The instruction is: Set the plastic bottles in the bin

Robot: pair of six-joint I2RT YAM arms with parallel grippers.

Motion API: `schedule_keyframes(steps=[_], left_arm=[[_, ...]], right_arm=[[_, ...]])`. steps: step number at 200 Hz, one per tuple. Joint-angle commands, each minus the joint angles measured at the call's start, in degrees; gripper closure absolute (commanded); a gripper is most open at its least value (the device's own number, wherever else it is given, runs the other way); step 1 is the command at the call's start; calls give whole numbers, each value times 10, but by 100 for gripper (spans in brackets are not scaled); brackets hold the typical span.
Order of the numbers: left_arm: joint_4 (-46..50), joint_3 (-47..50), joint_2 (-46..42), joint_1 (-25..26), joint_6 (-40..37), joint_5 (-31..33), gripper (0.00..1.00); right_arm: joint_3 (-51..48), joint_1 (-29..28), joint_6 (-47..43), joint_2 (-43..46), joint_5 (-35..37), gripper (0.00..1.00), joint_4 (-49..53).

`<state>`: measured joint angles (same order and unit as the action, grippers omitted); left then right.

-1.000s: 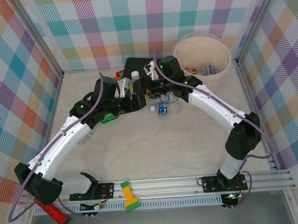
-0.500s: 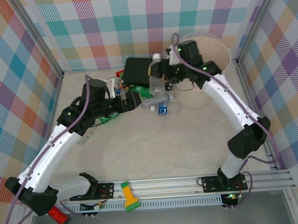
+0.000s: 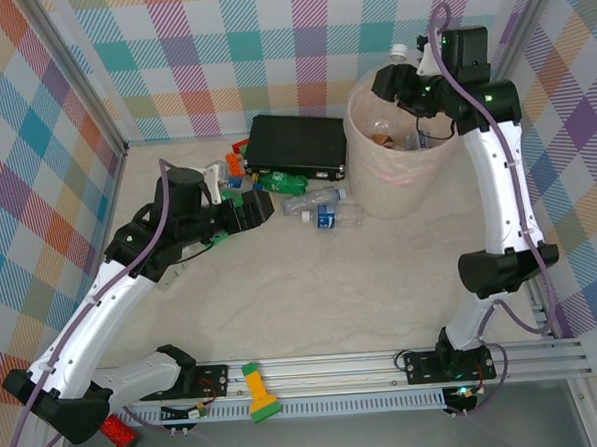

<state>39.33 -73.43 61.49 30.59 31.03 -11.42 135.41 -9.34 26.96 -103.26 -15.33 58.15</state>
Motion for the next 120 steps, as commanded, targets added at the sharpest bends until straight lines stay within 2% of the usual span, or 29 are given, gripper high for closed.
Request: schedule_keyframes(steps=[1, 46, 120], left_arm=[[12, 9, -18, -5, 0, 5, 1], [20, 9, -27, -5, 0, 9, 1], [33, 10, -34, -6, 2, 26, 1]], right_arm=[[38, 14, -43, -37, 45, 48, 56], [74, 19, -72, -97, 95, 48, 83], [80, 19, -62, -147, 81, 46, 83]])
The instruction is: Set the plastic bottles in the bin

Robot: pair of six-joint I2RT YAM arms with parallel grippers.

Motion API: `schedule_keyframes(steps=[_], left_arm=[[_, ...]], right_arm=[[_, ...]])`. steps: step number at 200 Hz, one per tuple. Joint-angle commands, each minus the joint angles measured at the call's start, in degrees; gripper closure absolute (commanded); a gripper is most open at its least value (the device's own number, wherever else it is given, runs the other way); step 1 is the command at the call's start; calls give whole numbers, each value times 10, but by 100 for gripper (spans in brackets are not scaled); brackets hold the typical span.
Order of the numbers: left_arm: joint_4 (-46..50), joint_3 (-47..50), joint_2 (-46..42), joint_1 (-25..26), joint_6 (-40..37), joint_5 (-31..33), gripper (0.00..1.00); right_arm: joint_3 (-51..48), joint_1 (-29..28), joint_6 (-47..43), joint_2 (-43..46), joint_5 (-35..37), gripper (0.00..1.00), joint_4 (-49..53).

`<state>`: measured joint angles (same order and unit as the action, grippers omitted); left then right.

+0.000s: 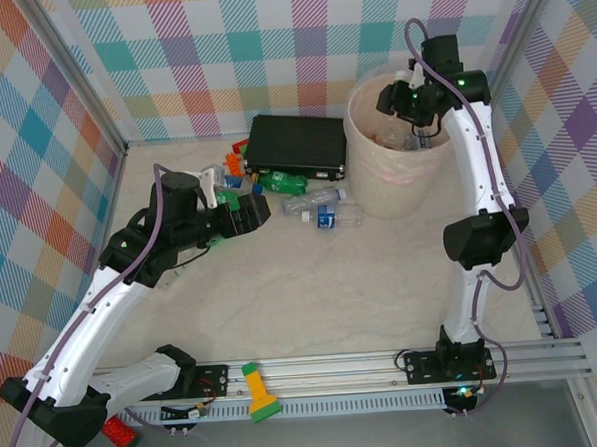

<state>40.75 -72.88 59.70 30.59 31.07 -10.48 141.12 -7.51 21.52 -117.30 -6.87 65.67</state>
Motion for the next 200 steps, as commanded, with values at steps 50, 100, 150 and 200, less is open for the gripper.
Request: schedule_keyframes(steps=[50, 100, 150, 200], left_arm=[[30, 8, -18, -7, -4, 37, 0], [29, -2, 0, -6, -8, 32, 0], [24, -3, 11, -6, -10, 27, 1], [23, -5, 21, -6, -13, 31, 0]], right_arm=[[23, 0, -8, -11, 0, 43, 10], [23, 1, -11, 0, -2, 33, 9], [23, 0, -14, 18, 4, 1, 2], [23, 0, -12, 41, 5, 1, -10]])
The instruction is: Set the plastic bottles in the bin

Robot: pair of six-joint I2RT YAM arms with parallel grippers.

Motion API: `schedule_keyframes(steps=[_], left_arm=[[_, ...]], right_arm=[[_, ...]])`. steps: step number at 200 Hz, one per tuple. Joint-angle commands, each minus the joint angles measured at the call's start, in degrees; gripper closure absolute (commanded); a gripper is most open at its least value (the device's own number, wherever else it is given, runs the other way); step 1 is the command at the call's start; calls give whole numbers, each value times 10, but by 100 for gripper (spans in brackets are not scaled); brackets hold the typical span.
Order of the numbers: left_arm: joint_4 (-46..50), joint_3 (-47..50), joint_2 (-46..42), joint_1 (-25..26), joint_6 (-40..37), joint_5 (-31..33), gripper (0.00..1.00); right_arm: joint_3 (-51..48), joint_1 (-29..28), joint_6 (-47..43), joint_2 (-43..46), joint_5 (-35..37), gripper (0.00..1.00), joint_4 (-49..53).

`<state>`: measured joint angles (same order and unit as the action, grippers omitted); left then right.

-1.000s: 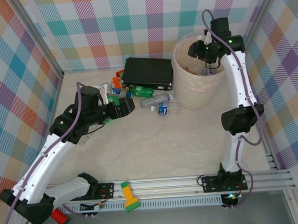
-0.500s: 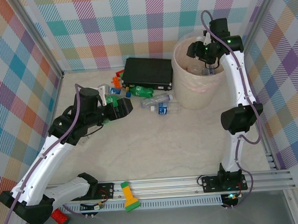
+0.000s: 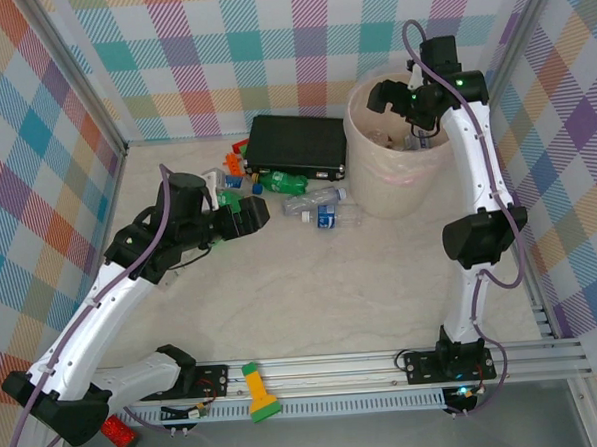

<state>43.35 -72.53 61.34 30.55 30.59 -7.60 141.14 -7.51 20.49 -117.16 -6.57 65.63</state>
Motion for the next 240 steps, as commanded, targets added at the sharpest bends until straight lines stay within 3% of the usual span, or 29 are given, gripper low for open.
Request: schedule_keyframes(steps=[1, 62, 103, 160, 203, 240], left_arm=[[-3, -9, 5, -6, -9, 2, 0], [11, 3, 26, -22, -24, 13, 1], [22, 29, 41, -65, -39, 26, 1], [47, 59, 78, -131, -70, 142, 0], [14, 84, 121, -218, -81, 203, 1], [-28, 82, 180, -298, -80, 202, 1]], right_arm=[[23, 0, -2, 40, 2, 1, -10], [10, -6, 6, 88, -22, 1, -14], [-60, -43, 0, 143, -25, 1, -36], [-192, -131, -2, 218, -30, 1, -88], [-229, -191, 0, 232, -39, 1, -114], [-230, -216, -1, 229, -51, 1, -119]])
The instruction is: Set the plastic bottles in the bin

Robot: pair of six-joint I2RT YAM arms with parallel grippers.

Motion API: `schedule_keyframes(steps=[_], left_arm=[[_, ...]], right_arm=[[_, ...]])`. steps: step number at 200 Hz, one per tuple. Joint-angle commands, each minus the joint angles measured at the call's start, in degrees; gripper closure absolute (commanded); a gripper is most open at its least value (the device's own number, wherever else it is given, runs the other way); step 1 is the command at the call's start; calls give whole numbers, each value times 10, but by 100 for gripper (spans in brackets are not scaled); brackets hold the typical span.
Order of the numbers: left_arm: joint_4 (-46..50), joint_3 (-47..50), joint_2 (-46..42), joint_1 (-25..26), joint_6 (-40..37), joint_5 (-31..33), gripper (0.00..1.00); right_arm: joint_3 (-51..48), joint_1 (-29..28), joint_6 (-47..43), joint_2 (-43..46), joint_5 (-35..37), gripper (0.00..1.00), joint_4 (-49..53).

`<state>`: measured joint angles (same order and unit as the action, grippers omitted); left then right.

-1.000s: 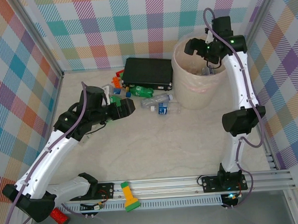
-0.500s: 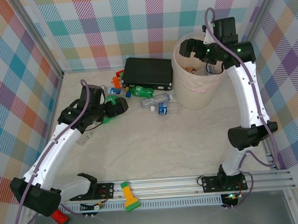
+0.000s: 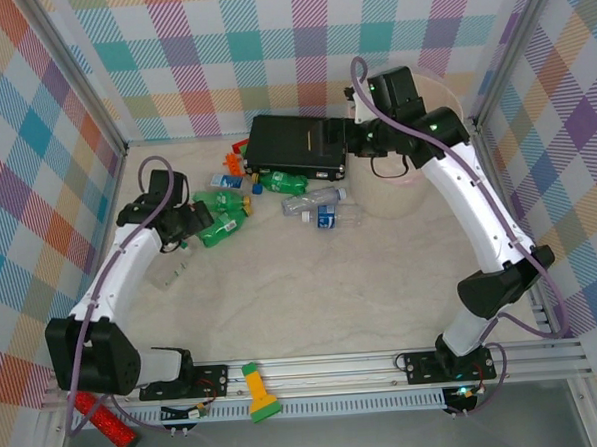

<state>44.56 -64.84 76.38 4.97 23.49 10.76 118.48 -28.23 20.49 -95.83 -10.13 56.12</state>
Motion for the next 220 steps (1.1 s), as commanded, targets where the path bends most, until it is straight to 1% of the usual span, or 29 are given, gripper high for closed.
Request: schedule_keyframes(steps=[1, 30, 69, 83, 101, 143, 167, 202, 220], left_arm=[[-41, 4, 32, -45, -8, 17, 1], [-58, -12, 92, -94, 1, -11, 1], [-82, -20, 145, -132, -13, -8, 0], [-83, -20, 163, -151, -13, -15, 0], [-92, -10, 173, -163, -10, -30, 0], [-110, 33, 159, -164, -4, -112, 1], [-119, 73, 116, -164, 0, -146, 0], [-104, 116, 60, -164, 7, -179, 0], [-102, 139, 33, -164, 17, -206, 0]], right_arm=[[-4, -9, -1, 16, -15, 1, -25], [-21, -22, 2, 24, -18, 1, -30], [-58, -27, 8, 47, -10, 1, -39], [-72, -28, 9, 58, -4, 1, -44], [-91, -29, 10, 73, 5, 1, -49], [-124, -29, 13, 95, 13, 1, -61], [-135, -28, 13, 100, 14, 1, -67], [-142, -29, 12, 98, 8, 1, -77], [-144, -29, 13, 95, 1, 1, -82]])
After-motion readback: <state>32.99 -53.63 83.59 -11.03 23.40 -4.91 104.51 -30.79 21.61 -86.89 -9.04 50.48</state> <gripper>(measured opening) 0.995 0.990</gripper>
